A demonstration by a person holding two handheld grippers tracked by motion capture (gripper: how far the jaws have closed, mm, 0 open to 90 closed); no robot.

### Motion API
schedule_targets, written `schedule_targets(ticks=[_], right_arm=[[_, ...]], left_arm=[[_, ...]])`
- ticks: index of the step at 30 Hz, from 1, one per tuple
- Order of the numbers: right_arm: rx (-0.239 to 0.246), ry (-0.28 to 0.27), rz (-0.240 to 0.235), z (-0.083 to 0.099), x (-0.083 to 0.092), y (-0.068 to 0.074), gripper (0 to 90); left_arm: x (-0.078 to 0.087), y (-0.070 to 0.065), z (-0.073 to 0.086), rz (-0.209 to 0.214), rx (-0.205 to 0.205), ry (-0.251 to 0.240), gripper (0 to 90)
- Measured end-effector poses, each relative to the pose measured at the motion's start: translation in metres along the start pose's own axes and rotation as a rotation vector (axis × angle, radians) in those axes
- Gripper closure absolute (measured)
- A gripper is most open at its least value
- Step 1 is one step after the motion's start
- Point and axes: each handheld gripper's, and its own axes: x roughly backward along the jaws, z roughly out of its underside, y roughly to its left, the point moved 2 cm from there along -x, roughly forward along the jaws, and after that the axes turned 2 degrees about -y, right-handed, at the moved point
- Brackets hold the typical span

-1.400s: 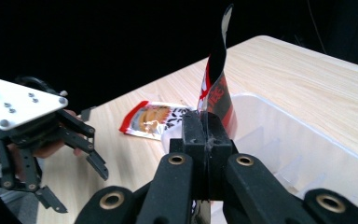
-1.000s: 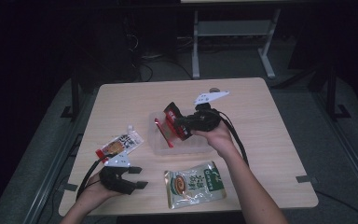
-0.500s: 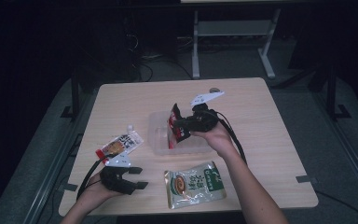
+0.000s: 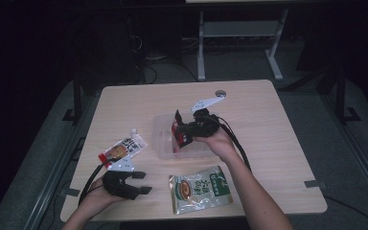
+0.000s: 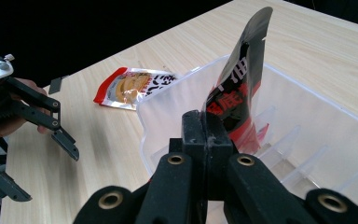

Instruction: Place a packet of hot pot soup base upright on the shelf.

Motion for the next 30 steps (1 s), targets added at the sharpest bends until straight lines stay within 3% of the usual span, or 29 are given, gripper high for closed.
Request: schedule_targets(ticks=[6, 15, 19, 23, 30], right_arm=[[-0.006, -0.005, -0.001, 0.001, -0.004, -0.002, 88.9], [-0.021, 0.001, 0.025, 0.002, -0.007, -0.001, 80.5], [-0.017, 0.01, 0.041, 0.002, -0.008, -0.001, 72.6], [-0.037, 0.003, 0.039, 0.001, -0.005, 0.0, 57.5], [-0.018, -0.006, 0.071, -0.003, 0.007, 0.009, 33.5]], left_arm=[[0.0, 0.0, 0.0, 0.0, -0.002, 0.006, 37.6], [0.0, 0.0, 0.0, 0.001, -0.005, 0.008, 37.6], [-0.001, 0.0, 0.0, 0.0, -0.002, 0.005, 37.6], [0.0, 0.0, 0.0, 0.0, -0.001, 0.009, 37.5], [-0.001, 0.0, 0.0, 0.001, -0.005, 0.007, 37.5]])
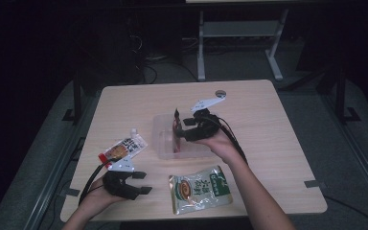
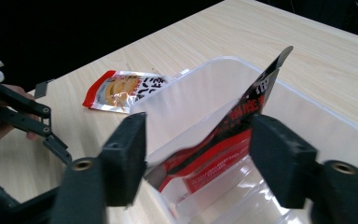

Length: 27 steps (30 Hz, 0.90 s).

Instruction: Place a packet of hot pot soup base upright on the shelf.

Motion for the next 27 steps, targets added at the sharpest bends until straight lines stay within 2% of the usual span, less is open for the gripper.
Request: schedule_targets(ticks=[3, 9, 15, 18, 22, 27], right_arm=[[0.008, 0.007, -0.011, 0.002, 0.007, 0.001, 26.2], [0.03, 0.005, -0.001, 0.01, 0.021, 0.004, 20.5], [0.06, 0.003, -0.003, 0.023, 0.036, 0.006, 19.2], [0.065, 0.014, -0.001, 0.031, 0.047, 0.008, 18.7], [0.062, 0.002, -0.005, 0.042, 0.06, 0.008, 18.2], [0.063, -0.008, 0.001, 0.058, 0.074, 0.008, 18.5]], left_arm=[[0.0, 0.0, 0.0, -0.001, 0.003, -0.004, 37.4], [0.0, 0.001, 0.0, -0.006, 0.003, -0.006, 37.2], [0.002, 0.001, 0.002, -0.012, 0.016, -0.007, 37.1], [0.004, 0.003, 0.003, -0.017, 0.013, -0.009, 37.1], [0.005, 0.006, 0.004, -0.025, 0.011, -0.009, 37.0], [0.006, 0.006, 0.005, -0.027, 0.03, -0.011, 37.1]])
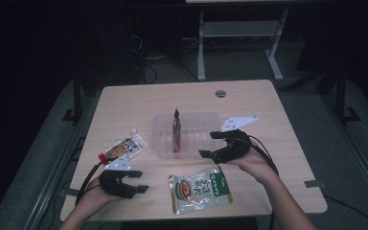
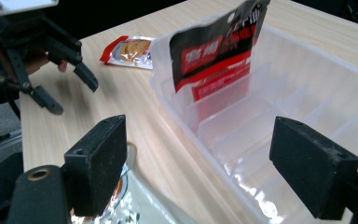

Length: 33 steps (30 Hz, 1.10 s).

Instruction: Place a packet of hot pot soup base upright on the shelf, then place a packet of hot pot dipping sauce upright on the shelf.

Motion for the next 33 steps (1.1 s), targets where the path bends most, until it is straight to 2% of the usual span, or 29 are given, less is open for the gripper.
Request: schedule_targets(ticks=[1, 4, 5, 7, 12, 17, 20, 27, 28, 30, 33], right_arm=[[-0.004, -0.006, -0.005, 0.004, 0.002, 0.001, 18.7], [-0.01, 0.01, -0.008, 0.016, 0.005, 0.003, 18.7], [-0.007, 0.011, -0.013, 0.02, 0.006, 0.004, 18.7], [-0.009, 0.013, -0.017, 0.027, 0.008, 0.006, 18.7], [-0.021, 0.009, -0.008, 0.043, 0.016, 0.01, 18.2], [-0.026, 0.025, 0.005, 0.058, 0.023, 0.011, 18.0], [-0.02, 0.042, 0.004, 0.068, 0.028, 0.012, 17.6], [-0.056, 0.058, 0.024, 0.093, 0.046, 0.008, 17.4], [-0.062, 0.059, 0.028, 0.097, 0.049, 0.007, 17.4], [-0.076, 0.064, 0.038, 0.102, 0.053, 0.006, 17.4], [-0.085, 0.07, 0.053, 0.11, 0.059, 0.003, 17.4]], left_arm=[[0.0, 0.0, 0.001, 0.002, 0.009, 0.001, 37.1], [0.001, 0.001, 0.002, -0.003, 0.001, 0.004, 37.1], [0.002, 0.001, 0.002, -0.003, 0.015, 0.003, 37.1], [0.003, 0.002, 0.002, -0.008, 0.016, -0.001, 37.1], [0.006, 0.006, 0.003, -0.019, 0.023, -0.003, 37.0], [0.01, 0.011, 0.002, -0.037, 0.01, -0.003, 36.1], [0.014, 0.013, 0.002, -0.045, 0.03, -0.011, 36.1], [0.029, 0.026, -0.004, -0.1, 0.025, -0.023, 35.8], [0.032, 0.03, -0.005, -0.11, 0.04, -0.032, 35.7], [0.034, 0.033, -0.006, -0.116, 0.045, -0.031, 35.2], [0.041, 0.045, -0.006, -0.149, 0.059, -0.039, 34.8]])
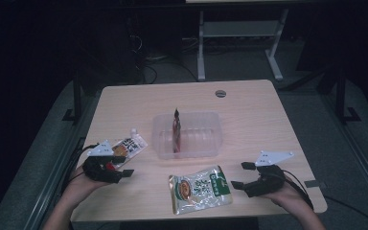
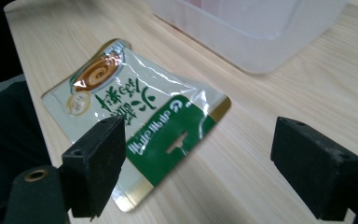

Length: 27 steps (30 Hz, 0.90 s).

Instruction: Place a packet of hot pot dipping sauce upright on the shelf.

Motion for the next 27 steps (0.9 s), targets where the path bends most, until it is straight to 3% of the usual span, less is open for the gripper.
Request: schedule_targets(ticks=[6, 11, 16, 19, 23, 27], right_arm=[[-0.016, 0.002, 0.006, 0.0, -0.003, -0.004, 17.4], [-0.008, 0.004, 0.005, 0.0, -0.004, -0.003, 17.4], [-0.012, 0.007, 0.009, 0.0, -0.004, -0.005, 17.4], [-0.012, 0.005, 0.01, 0.0, -0.004, -0.006, 17.4], [-0.01, 0.008, 0.013, 0.001, -0.004, -0.006, 17.4], [-0.008, 0.012, 0.015, 0.0, -0.005, -0.006, 17.4]], left_arm=[[0.003, 0.025, 0.0, -0.058, 0.018, 0.018, 33.9], [-0.002, 0.047, 0.001, -0.114, 0.055, 0.025, 27.1], [-0.014, 0.067, 0.006, -0.127, 0.089, 0.045, 19.9], [-0.022, 0.075, 0.01, -0.13, 0.09, 0.071, 14.0], [-0.029, 0.081, 0.014, -0.146, 0.066, 0.101, 12.8], [-0.033, 0.086, 0.016, -0.163, 0.073, 0.115, 10.8]])
